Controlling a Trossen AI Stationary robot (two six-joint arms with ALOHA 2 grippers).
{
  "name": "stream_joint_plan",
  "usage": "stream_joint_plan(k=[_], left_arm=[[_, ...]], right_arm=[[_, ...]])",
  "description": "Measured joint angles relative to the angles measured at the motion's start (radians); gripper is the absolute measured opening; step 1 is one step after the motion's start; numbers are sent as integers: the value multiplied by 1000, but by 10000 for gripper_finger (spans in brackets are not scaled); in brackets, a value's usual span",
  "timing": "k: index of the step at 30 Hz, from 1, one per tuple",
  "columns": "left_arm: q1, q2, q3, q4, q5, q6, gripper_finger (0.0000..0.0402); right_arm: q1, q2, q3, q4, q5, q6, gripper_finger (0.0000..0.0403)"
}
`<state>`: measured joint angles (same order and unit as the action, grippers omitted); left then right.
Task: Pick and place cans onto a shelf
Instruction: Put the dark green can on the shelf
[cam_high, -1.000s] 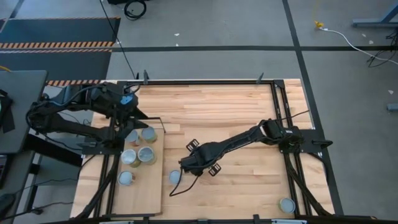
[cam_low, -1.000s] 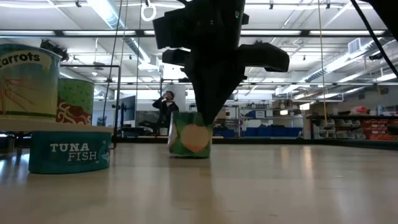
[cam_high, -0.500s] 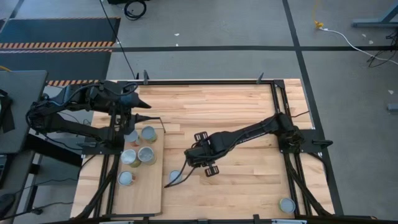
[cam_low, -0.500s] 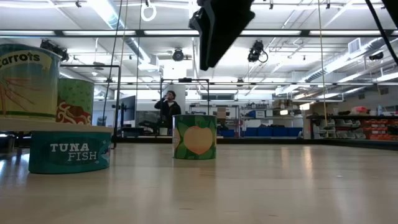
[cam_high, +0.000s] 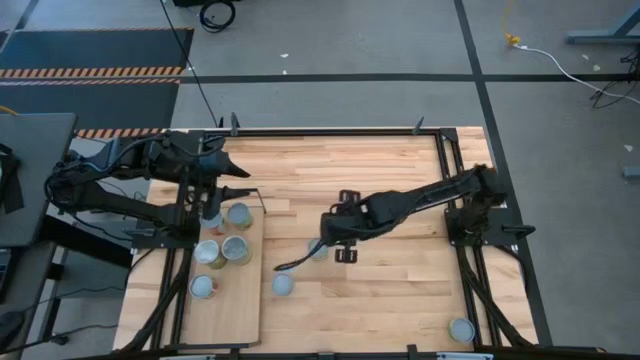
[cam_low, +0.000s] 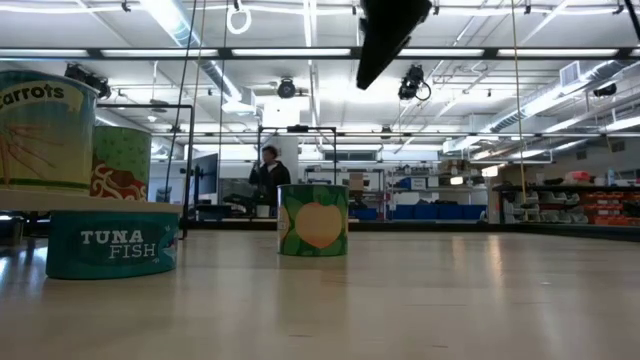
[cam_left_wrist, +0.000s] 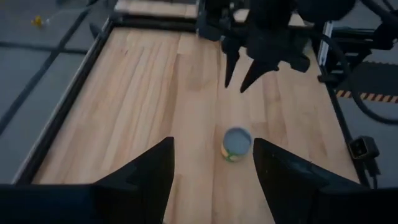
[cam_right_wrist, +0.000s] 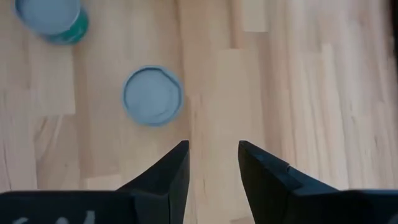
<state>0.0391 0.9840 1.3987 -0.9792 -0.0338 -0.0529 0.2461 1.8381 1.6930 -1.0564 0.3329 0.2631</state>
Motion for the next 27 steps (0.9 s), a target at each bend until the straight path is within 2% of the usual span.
stream_joint_plan(k=[4, 7, 10, 14, 20, 27], left_arm=[[3, 9, 1, 126, -2, 64, 223], [5, 35, 0, 238, 36, 94, 223], [5, 66, 1, 357, 134, 88, 236], [4, 141, 1, 472, 229, 34, 277], [0, 258, 1, 453, 178, -27, 343], [-32, 359, 0, 439, 67, -68, 350]], right_arm=[[-4, -134, -154, 125, 59, 83, 144], [-9, -235, -285, 249, 102, 145, 144], [-21, -336, -421, 391, 160, 199, 145], [-48, -464, -569, 517, 216, 219, 149], [-98, -671, -686, 561, 236, 249, 173], [-118, -853, -839, 621, 248, 90, 233]])
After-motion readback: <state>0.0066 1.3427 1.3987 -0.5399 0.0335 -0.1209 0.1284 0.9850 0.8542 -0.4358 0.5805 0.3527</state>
